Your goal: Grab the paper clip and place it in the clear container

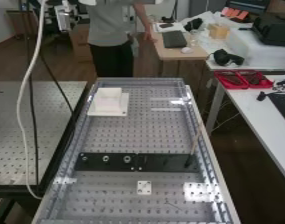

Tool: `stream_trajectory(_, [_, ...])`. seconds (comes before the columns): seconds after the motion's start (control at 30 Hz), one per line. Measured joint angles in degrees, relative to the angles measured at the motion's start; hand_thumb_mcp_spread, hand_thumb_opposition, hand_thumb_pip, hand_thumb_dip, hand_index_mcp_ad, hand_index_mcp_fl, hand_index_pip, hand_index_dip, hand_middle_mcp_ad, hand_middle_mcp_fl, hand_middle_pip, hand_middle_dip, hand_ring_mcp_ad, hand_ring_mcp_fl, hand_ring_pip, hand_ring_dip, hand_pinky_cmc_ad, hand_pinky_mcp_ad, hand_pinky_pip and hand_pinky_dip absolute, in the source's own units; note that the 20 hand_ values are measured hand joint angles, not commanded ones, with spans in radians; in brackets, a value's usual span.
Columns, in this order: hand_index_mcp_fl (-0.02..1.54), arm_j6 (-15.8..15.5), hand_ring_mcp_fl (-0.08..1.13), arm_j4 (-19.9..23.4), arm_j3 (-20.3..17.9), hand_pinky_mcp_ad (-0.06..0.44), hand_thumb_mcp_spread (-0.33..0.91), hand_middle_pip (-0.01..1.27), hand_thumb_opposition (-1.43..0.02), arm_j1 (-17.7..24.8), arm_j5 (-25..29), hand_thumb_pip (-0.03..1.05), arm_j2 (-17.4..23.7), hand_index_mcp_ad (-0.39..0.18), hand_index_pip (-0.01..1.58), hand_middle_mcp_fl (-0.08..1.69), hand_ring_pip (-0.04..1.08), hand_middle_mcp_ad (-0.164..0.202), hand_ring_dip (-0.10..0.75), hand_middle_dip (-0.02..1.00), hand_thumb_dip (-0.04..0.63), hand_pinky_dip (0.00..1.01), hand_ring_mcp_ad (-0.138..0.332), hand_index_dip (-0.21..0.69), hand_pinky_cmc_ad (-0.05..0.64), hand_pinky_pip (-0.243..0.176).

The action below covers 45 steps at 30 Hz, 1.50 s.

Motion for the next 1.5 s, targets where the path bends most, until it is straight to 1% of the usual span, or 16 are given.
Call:
stream_trajectory(0.13, [0.01, 0.39, 0.0, 2.27, -2.28, 0.051, 0.0, 0.02, 0.0, 0.0, 0.42, 0.01, -0.19, -0.023, 0.02, 0.01, 0.01, -0.002, 0.017, 0.02, 0.003, 0.02, 0.054, 0.016, 0.047, -0.01])
stream_trajectory(0.17, [0.01, 0.74, 0.0, 3.0, -3.09, 0.051, 0.02, 0.02, -0.04, -0.02, 0.67, 0.08, -0.36, -0.024, 0.02, 0.01, 0.01, -0.005, 0.017, 0.02, 0.003, 0.03, 0.051, 0.016, 0.047, -0.01])
stream_trajectory(0.23, [0.01, 1.52, 0.0, 3.78, -3.99, 0.052, 0.16, 0.04, -0.17, -0.08, 1.0, 0.27, -0.59, -0.023, 0.02, 0.01, 0.02, -0.014, 0.021, 0.03, 0.051, 0.13, 0.051, 0.016, 0.044, -0.012])
stream_trajectory(0.27, [0.0, 2.01, 0.0, 4.07, -4.35, 0.087, 0.23, 0.05, -0.26, -0.12, 1.17, 0.33, -0.7, -0.037, 0.02, 0.01, 0.03, -0.016, 0.024, 0.04, 0.068, 0.2, 0.051, 0.033, 0.08, -0.012])
stream_trajectory(0.37, [0.01, 2.27, 0.0, 4.44, -4.95, 0.145, 0.28, 0.08, -0.44, -0.11, 1.65, 0.32, -0.8, -0.061, 0.05, 0.0, 0.05, -0.012, 0.044, 0.08, 0.082, 0.31, 0.063, 0.049, 0.148, -0.028])
stream_trajectory(0.4, [0.01, 1.94, 0.0, 4.46, -4.96, 0.185, 0.28, 0.09, -0.49, -0.05, 1.79, 0.32, -0.78, -0.07, 0.05, 0.01, 0.08, -0.012, 0.056, 0.1, 0.08, 0.35, 0.063, 0.045, 0.182, -0.033])
stream_trajectory(0.5, [0.02, 1.22, 0.0, 4.38, -4.87, 0.227, 0.29, 0.1, -0.58, 0.12, 1.95, 0.33, -0.56, -0.072, 0.07, 0.01, 0.09, -0.012, 0.072, 0.11, 0.084, 0.42, 0.093, 0.061, 0.264, -0.051])
stream_trajectory(0.53, [0.02, 1.08, 0.0, 4.35, -4.85, 0.25, 0.29, 0.11, -0.6, 0.15, 1.98, 0.33, -0.51, -0.072, 0.08, 0.01, 0.09, -0.014, 0.073, 0.11, 0.084, 0.43, 0.089, 0.063, 0.265, -0.056])
stream_trajectory(0.57, [0.02, 0.92, 0.0, 4.33, -4.83, 0.265, 0.29, 0.11, -0.62, 0.2, 2.04, 0.33, -0.47, -0.072, 0.08, 0.01, 0.09, -0.014, 0.073, 0.12, 0.082, 0.44, 0.108, 0.066, 0.278, -0.059])
stream_trajectory(0.7, [0.02, 1.48, 0.0, 4.74, -5.38, 0.278, 0.29, 0.12, -0.67, 0.19, 2.28, 0.37, -0.74, -0.072, 0.08, 0.01, 0.1, -0.012, 0.087, 0.14, 0.082, 0.49, 0.119, 0.075, 0.312, -0.063])
stream_trajectory(0.87, [0.04, 1.9, 0.0, 6.71, -7.04, 0.293, 0.29, 0.13, -0.69, 0.0, 2.93, 0.37, -1.29, -0.072, 0.09, 0.01, 0.1, -0.01, 0.087, 0.14, 0.082, 0.5, 0.136, 0.079, 0.349, -0.075])
stream_trajectory(1.17, [0.04, 4.44, 0.0, 12.14, -11.03, 0.305, 0.3, 0.14, -0.72, -0.89, 4.58, 0.43, -3.43, -0.072, 0.09, 0.01, 0.11, -0.01, 0.096, 0.16, 0.103, 0.52, 0.145, 0.079, 0.36, -0.075])
stream_trajectory(1.2, [0.04, 5.26, 0.0, 13.18, -11.58, 0.305, 0.29, 0.14, -0.73, -1.08, 4.65, 0.47, -3.82, -0.07, 0.1, 0.04, 0.11, -0.01, 0.096, 0.16, 0.112, 0.52, 0.147, 0.079, 0.36, -0.075])
stream_trajectory(1.3, [0.04, 7.55, 0.0, 16.54, -13.38, 0.305, 0.31, 0.14, -0.73, -1.78, 5.05, 0.48, -5.4, -0.07, 0.1, 0.09, 0.11, -0.01, 0.096, 0.16, 0.126, 0.52, 0.147, 0.079, 0.36, -0.075])
stream_trajectory(1.4, [0.04, 8.57, 0.0, 18.78, -14.56, 0.305, 0.32, 0.13, -0.74, -2.69, 5.53, 0.51, -7.31, -0.07, 0.1, 0.14, 0.11, -0.01, 0.093, 0.18, 0.161, 0.52, 0.148, 0.063, 0.358, -0.075])
stream_trajectory(1.5, [0.04, 8.68, 0.0, 18.95, -14.79, 0.305, 0.34, 0.14, -0.76, -3.43, 5.88, 0.56, -8.84, -0.07, 0.1, 0.18, 0.11, -0.01, 0.096, 0.19, 0.171, 0.52, 0.15, 0.054, 0.358, -0.075])
